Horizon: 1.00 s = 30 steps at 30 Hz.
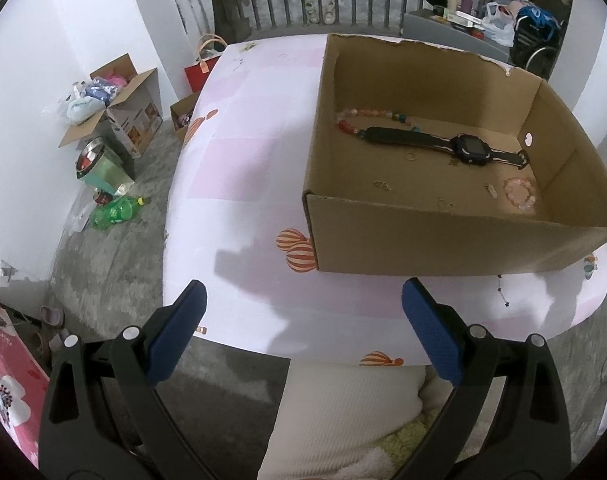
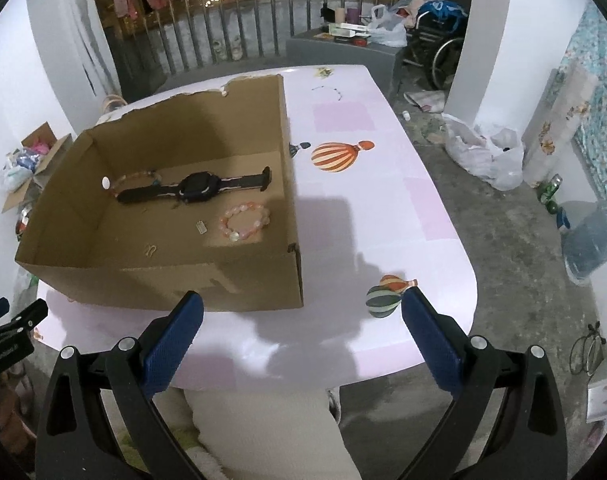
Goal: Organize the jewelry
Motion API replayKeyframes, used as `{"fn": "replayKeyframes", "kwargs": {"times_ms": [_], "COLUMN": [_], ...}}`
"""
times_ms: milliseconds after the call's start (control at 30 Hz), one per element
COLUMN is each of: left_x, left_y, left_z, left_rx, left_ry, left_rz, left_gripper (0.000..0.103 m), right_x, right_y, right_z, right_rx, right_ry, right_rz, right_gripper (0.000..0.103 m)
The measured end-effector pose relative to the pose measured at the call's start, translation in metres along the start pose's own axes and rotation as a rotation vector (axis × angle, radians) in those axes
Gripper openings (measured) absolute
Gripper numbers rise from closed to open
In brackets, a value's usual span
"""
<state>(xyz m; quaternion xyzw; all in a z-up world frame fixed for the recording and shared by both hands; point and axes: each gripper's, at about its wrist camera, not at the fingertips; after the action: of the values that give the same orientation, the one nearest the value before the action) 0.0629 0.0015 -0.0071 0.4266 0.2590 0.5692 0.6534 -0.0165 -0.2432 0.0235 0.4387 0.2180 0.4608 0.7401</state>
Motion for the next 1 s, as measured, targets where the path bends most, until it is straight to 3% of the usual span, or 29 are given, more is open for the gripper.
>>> {"fn": "replayKeyframes", "kwargs": {"times_ms": [700,833,1000], "left_x": [0.002,-0.001,-0.006], "left_y": [-0.004,0.001,0.013], "left_z": [-0.001,-0.003,-0.007], "left_rx": [0.006,-0.059,-0.181], "left_ry": [-0.028,-0.033,-0.047], "left_rz": [0.006,0.023,0.085], "left_gripper": [0.094,0.094,0.094], "right_x": [0.013,0.013,0.017], "right_y": [-0.003,-0.001,0.010], "right_z": [0.001,0.000,-0.006], "right_rx": [0.014,-0.005,-0.113], "right_ry": [-0.003,-0.014,-0.036], "right_rz": [0.022,0.028,0.056], "right_gripper": [0.096,0.096,0.096]}}
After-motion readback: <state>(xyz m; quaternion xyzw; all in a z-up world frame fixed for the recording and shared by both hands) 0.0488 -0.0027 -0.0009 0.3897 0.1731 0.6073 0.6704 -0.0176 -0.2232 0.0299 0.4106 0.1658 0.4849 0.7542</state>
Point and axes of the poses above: each gripper's, at about its wrist camera, not at the fingertips, and y roughly against the way its jaws point, x to its left, z to its top, and after that the axes turned 6 degrees about -y, right-handed
